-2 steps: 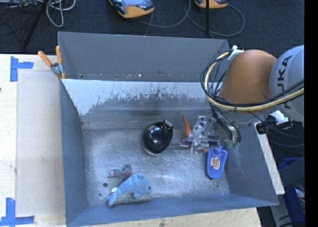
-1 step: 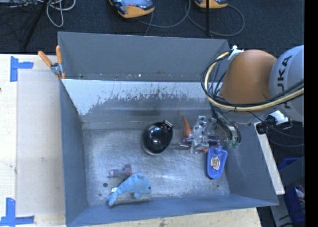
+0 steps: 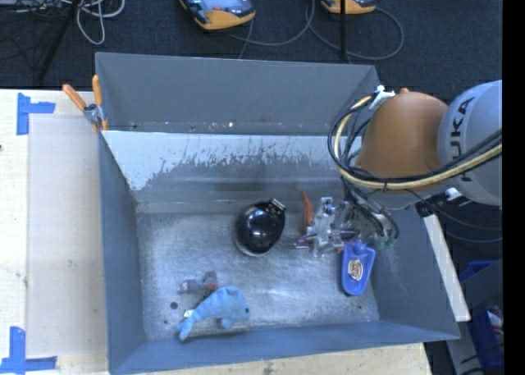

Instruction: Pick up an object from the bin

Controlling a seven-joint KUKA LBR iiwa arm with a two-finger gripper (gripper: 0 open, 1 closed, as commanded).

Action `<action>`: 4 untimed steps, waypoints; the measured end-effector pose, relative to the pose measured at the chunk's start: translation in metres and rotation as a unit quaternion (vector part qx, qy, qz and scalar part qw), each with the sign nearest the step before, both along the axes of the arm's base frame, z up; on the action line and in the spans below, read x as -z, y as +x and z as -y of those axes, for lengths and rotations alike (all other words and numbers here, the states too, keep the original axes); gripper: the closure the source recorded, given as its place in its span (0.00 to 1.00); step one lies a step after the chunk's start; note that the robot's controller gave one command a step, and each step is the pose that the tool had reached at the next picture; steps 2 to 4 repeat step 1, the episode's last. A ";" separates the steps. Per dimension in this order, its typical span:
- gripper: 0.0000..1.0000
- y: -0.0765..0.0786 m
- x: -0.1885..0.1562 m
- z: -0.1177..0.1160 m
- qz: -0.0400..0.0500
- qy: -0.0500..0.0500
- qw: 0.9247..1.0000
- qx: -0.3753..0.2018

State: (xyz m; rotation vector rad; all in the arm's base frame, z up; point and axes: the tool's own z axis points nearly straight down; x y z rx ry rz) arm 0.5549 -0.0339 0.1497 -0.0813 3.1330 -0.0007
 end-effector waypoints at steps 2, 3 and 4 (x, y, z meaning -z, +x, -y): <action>1.00 0.022 -0.152 0.013 0.001 0.000 1.000 -0.022; 1.00 0.022 -0.152 0.013 0.001 0.000 1.000 -0.022; 1.00 0.022 -0.152 0.013 0.001 0.000 1.000 -0.022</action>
Offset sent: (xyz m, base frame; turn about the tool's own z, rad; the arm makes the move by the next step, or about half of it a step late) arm 0.0000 0.0000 0.0000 0.0000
